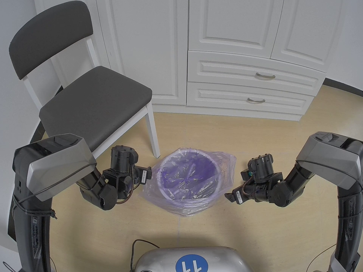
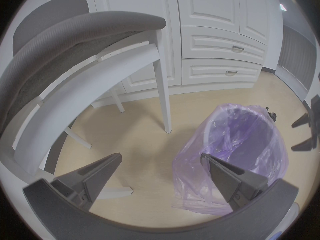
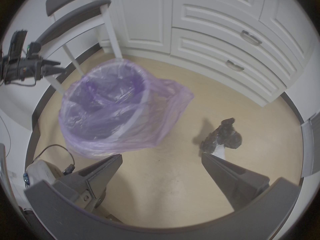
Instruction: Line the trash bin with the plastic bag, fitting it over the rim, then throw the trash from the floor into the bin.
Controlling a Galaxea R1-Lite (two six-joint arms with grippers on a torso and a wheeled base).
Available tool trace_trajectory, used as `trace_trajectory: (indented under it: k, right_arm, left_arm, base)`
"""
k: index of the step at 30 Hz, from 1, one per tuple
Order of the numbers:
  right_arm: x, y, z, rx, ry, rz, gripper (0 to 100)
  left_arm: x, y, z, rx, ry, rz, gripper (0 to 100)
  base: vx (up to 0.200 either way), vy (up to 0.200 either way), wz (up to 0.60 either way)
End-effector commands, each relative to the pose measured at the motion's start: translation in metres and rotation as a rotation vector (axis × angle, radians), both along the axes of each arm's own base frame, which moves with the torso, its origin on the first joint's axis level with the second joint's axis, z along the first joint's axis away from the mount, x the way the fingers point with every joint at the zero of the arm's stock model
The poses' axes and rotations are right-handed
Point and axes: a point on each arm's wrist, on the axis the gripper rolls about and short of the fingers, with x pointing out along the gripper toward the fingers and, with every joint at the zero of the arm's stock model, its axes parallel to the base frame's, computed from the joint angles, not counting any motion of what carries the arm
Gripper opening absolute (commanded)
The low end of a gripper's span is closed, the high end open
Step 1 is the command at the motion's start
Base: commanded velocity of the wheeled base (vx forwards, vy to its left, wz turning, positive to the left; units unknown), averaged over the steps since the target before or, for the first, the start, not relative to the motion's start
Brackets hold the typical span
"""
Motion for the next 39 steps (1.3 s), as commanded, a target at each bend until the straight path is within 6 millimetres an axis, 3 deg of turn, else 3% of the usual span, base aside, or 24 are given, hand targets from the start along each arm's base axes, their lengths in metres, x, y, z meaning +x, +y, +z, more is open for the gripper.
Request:
trace_trajectory:
  k: [1, 6, 11, 18, 24, 32, 39]
  right_arm:
    - [-0.005, 0.017, -0.022, -0.004, 0.044, 0.045, 100]
    - [0.005, 0.039, -0.035, 0.084, 0.055, 0.003, 100]
    - [0.011, 0.041, -0.042, 0.076, 0.059, -0.01, 100]
    - [0.053, 0.046, -0.032, 0.191, -0.061, -0.205, 100]
    - [0.078, 0.038, -0.019, 0.271, -0.138, -0.299, 100]
    - [0.103, 0.016, -0.019, 0.301, -0.187, -0.363, 100]
    - [0.116, 0.013, -0.025, 0.362, -0.206, -0.406, 100]
  left_arm:
    - [-0.003, -0.002, 0.013, -0.011, -0.033, -0.006, 100]
    - [-0.003, -0.002, 0.016, -0.014, -0.093, -0.015, 100]
    - [-0.005, -0.001, 0.016, 0.009, -0.12, -0.028, 100]
    - [-0.006, 0.0, 0.017, 0.024, -0.154, -0.035, 100]
    - [-0.006, 0.0, 0.018, 0.023, -0.157, -0.035, 100]
    - [-0.006, 0.0, 0.017, 0.024, -0.154, -0.035, 100]
    - [-0.006, 0.0, 0.017, 0.023, -0.156, -0.036, 100]
  base:
    - [0.0, 0.0, 0.0]
    - [0.0, 0.0, 0.0]
    - [0.0, 0.0, 0.0]
    - [0.0, 0.0, 0.0]
    - [0.0, 0.0, 0.0]
    - [0.0, 0.0, 0.0]
    - [0.0, 0.0, 0.0]
